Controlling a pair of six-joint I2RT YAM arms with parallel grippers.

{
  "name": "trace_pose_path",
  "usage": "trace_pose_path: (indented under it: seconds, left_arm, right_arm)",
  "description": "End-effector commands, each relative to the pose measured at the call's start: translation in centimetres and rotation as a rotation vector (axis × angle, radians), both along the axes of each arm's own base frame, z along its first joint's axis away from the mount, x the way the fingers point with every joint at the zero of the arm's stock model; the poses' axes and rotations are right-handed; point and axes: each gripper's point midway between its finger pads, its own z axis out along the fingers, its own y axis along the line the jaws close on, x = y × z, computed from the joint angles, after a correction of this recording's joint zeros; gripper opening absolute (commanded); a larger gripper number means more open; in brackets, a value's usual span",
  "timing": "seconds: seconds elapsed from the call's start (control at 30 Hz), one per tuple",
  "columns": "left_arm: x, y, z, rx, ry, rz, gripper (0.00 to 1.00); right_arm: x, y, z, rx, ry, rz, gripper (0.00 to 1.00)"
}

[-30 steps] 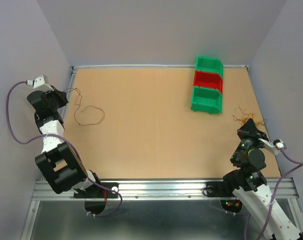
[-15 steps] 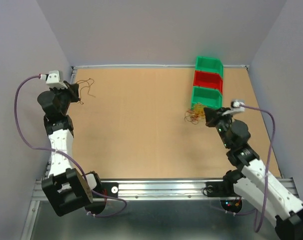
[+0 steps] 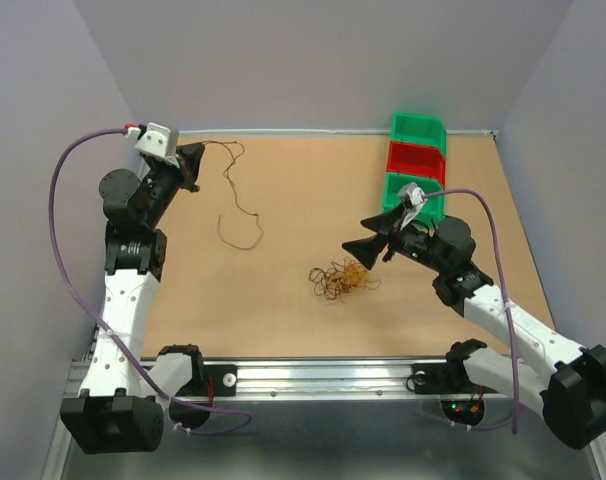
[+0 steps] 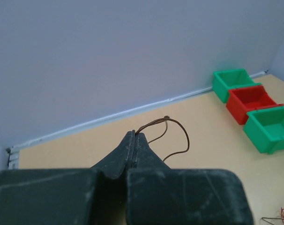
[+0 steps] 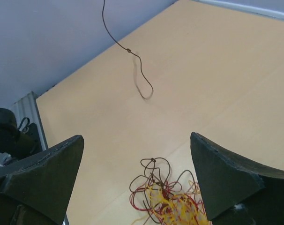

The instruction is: Untangle the cables

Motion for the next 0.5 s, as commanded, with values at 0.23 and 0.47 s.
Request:
trace_pose_path:
  seconds: [0.23, 0.47]
  left_arm:
    - [0.5, -9.5, 3.5, 0.099, -0.057, -0.240, 0.00]
    - [2.8, -13.2, -1.1, 0.179, -0.005, -0.235, 0.00]
  right_arm:
    - [3.4, 4.1, 5.7, 0.021, -0.224, 0.152, 1.00]
    - [6.5, 5.8, 9.2, -0.021, -0.357, 0.182, 1.00]
